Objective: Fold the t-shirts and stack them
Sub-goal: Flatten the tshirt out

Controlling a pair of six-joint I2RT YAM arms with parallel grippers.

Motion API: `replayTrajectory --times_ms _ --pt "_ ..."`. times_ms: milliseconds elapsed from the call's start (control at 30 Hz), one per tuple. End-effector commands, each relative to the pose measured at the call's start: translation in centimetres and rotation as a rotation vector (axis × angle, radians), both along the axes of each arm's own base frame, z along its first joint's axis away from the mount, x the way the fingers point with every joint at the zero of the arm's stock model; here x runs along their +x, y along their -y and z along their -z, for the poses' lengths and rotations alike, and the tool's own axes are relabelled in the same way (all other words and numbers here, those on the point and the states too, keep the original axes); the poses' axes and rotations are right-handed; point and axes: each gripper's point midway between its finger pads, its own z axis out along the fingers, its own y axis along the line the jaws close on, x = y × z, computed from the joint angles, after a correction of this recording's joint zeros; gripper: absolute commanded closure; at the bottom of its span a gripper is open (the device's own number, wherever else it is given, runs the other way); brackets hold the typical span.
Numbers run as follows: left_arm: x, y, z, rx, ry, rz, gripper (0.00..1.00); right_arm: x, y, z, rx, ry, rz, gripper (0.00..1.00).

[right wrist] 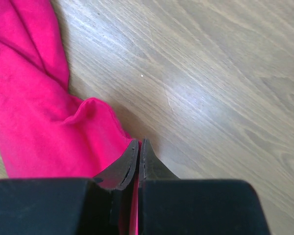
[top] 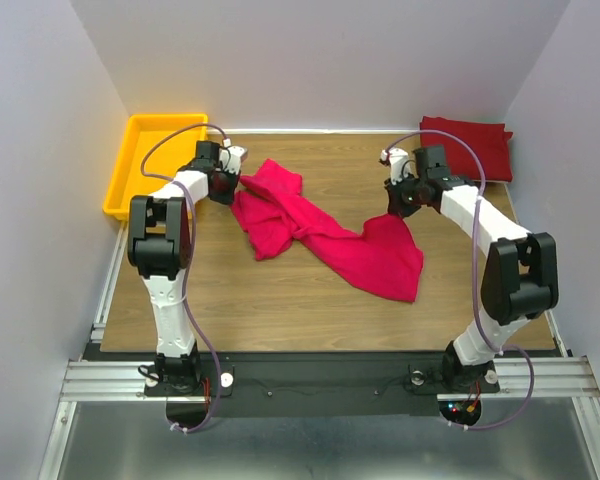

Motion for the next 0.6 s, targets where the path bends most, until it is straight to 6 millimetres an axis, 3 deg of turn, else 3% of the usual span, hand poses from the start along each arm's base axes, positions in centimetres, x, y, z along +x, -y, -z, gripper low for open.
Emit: replayTrajectory --times_ms 0,33,67,233,400,467,500,533,567 --pt "-1.9 0.1 -3.8 -0.041 0.011 0.029 1.00 -0.4 1.7 -3.8 -0.016 0.089 0.036 0.99" --pt "-1.9 -0.7 -6.4 -0.059 0.055 0.012 1.00 -0.4 2.2 -4.4 -0.015 0.103 0.046 0.99" --pt "-2.3 -0.8 -7.6 -0.078 0.060 0.013 1.00 -0.4 3.1 -5.2 -0.012 0.118 0.067 0.99" --pt "-4.2 -3.2 -17.9 -0.140 0.210 -0.003 1.00 -0.6 6.8 -11.4 0.000 0.270 0.154 1.00" --pt "-6.1 -3.6 -26.2 -0.125 0.389 0.029 1.00 -0.7 10.1 -16.4 -0.006 0.394 0.237 0.99" --pt "-7.0 -3.4 -29.7 -0.121 0.469 0.037 1.00 -0.6 10.6 -19.3 -0.006 0.462 0.258 1.00" --pt "-7.6 -3.4 -32.7 -0.116 0.542 0.039 1.00 -0.5 11.0 -20.4 -0.006 0.486 0.276 0.99" --pt "-7.4 -3.6 -33.6 -0.112 0.567 0.031 1.00 -0.4 11.2 -21.4 -0.005 0.508 0.283 0.99" --pt "-7.9 -3.8 -36.2 -0.100 0.645 0.020 1.00 -0.2 11.4 -23.6 -0.003 0.559 0.292 1.00"
